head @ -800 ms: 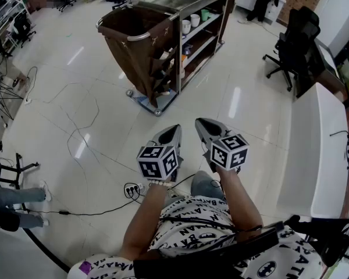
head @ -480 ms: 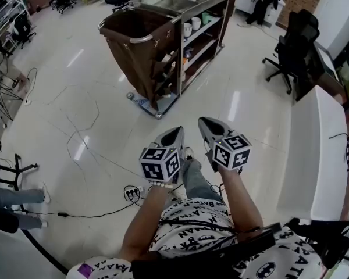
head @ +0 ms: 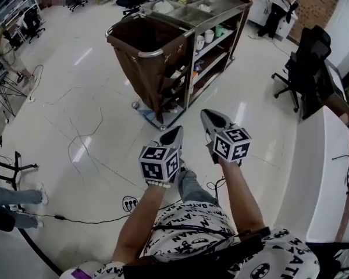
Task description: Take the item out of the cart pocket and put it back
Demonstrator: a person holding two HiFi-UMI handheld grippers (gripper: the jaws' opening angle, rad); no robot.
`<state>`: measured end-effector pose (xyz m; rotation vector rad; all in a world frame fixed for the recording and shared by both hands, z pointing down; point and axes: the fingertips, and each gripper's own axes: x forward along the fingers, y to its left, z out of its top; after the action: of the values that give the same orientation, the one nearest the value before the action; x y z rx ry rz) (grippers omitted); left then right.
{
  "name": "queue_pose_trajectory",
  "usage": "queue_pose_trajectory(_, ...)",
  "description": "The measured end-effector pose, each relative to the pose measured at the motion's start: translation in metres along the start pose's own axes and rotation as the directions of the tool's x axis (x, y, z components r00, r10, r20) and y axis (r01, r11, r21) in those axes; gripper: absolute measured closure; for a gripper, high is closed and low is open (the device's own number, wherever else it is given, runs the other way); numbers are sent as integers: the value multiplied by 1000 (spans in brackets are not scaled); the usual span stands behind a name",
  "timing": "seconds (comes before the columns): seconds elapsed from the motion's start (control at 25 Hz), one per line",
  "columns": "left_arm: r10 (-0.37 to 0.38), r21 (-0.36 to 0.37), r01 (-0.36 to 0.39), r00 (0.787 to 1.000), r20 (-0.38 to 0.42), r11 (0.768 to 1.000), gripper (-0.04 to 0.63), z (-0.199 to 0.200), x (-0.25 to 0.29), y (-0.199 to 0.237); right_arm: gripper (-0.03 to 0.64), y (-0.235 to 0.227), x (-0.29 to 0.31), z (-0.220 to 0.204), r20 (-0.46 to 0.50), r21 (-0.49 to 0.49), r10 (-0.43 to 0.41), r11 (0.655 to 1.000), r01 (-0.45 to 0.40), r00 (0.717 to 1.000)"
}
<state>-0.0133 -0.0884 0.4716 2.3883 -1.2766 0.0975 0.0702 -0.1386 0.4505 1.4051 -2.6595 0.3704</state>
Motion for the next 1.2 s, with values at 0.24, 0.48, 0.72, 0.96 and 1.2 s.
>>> queue_pose_trajectory(0.24, 25, -7, -25, 1000, -4, 1000, 595, 29, 61, 33, 513, -55, 76, 15, -50, -43, 7, 999, -9, 999)
queue_pose_trajectory(0.48, 31, -13, -32, 999, -34, 999, 595, 42, 115, 56, 451, -95, 141, 14, -123, -87, 25, 996, -36, 992)
queue_pose_trajectory(0.72, 37, -19, -38, 997, -64, 999, 595, 54, 161, 77, 451, -139, 203, 9, -194, -113, 34, 992, -57, 980)
queue_pose_trajectory(0.96, 64, -44, -67, 995, -70, 997, 595, 64, 194, 98, 450, -176, 260, 1, -283, -153, 51, 983, -97, 958)
queue_pose_trajectory(1.2, 89, -52, -93, 993, -72, 994, 595, 76, 222, 123, 449, -192, 318, -20, -389, -202, 77, 965, -166, 918)
